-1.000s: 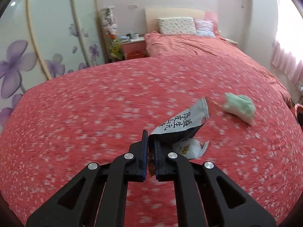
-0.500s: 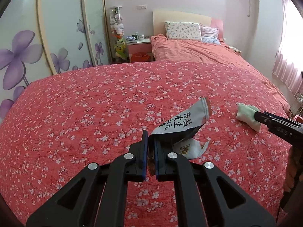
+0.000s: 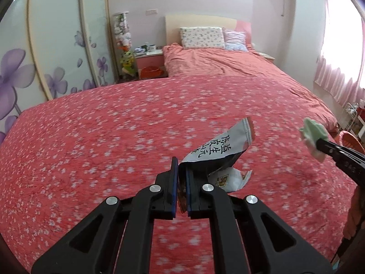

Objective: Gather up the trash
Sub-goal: 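Grasp the pale green cloth on the bed with the right tool, then carry the wrapper and green cloth over the orange basket and open both tools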

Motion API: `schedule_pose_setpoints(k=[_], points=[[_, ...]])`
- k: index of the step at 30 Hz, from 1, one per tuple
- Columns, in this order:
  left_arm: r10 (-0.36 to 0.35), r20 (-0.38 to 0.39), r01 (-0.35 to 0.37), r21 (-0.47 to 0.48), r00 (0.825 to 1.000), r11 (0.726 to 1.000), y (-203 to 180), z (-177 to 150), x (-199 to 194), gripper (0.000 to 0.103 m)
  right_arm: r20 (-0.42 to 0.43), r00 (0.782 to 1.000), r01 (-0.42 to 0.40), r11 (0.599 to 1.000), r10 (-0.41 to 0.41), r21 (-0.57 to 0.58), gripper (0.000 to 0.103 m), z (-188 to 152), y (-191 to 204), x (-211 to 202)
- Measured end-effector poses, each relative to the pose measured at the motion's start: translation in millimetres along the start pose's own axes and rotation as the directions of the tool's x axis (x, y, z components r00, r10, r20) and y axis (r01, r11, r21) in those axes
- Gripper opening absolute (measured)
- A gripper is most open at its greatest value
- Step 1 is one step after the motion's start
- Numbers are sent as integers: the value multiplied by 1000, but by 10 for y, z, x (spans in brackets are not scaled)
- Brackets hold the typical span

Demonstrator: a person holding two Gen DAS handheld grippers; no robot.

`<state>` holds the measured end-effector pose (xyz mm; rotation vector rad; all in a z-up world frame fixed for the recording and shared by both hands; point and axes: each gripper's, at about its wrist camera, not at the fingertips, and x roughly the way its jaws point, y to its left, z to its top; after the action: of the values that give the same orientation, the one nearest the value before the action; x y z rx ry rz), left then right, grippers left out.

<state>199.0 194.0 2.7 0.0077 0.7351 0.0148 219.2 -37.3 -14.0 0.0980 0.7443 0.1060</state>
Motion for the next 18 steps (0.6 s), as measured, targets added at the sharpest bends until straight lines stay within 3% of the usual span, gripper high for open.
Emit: schedule_pose_setpoints(k=[3,18], points=[[-23,3,23,24,1000,999,-193,13,-24,6,23,998,56,998,-56,13,6,-73,-226,-199],[-159,0,158,139,987,978,-1264,9,-139,6,62,983,164,976,-174,146,6,-357,-1260,-813]])
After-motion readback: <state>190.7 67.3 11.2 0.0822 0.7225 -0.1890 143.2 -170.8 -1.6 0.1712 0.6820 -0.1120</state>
